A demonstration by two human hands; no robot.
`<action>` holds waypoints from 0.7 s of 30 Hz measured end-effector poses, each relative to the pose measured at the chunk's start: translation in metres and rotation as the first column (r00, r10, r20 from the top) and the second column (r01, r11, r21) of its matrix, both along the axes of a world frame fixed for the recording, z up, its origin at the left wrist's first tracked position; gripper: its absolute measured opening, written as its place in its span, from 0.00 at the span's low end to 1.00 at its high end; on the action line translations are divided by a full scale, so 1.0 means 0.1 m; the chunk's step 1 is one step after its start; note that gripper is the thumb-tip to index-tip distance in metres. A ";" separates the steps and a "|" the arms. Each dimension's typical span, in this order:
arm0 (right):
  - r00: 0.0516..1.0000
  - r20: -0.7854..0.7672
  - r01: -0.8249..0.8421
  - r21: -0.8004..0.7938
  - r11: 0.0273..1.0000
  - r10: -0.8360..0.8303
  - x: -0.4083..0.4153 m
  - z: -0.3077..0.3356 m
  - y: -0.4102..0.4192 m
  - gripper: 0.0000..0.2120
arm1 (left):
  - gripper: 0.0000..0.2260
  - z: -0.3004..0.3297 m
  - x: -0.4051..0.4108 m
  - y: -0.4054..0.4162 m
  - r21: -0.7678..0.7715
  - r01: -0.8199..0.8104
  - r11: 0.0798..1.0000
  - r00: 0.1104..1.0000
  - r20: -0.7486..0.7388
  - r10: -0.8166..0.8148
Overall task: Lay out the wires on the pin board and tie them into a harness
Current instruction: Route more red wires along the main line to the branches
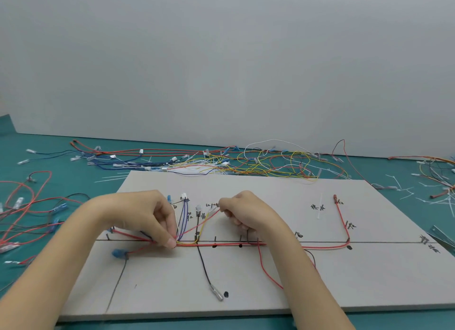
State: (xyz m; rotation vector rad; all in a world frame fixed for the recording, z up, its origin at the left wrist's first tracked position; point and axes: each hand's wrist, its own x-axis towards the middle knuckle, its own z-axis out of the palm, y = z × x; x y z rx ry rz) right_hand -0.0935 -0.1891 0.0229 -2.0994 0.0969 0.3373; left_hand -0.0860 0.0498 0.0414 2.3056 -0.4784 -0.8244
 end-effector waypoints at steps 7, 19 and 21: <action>0.999 -0.026 -0.033 0.017 0.999 0.034 -0.07 0.12 -0.08 0.13 | 0.04 0.02 0.03 0.02 -0.061 -0.045 0.997 0.999 0.016 0.046; 0.997 -0.037 -0.072 -0.007 0.997 0.072 -0.11 0.14 -0.14 0.12 | 0.05 -0.01 0.04 0.01 -0.071 -0.019 0.997 1.000 0.024 0.020; 0.995 -0.040 -0.087 -0.011 0.996 0.086 -0.11 0.15 -0.16 0.12 | 0.06 -0.01 0.05 0.03 -0.075 -0.047 0.996 0.997 0.061 0.051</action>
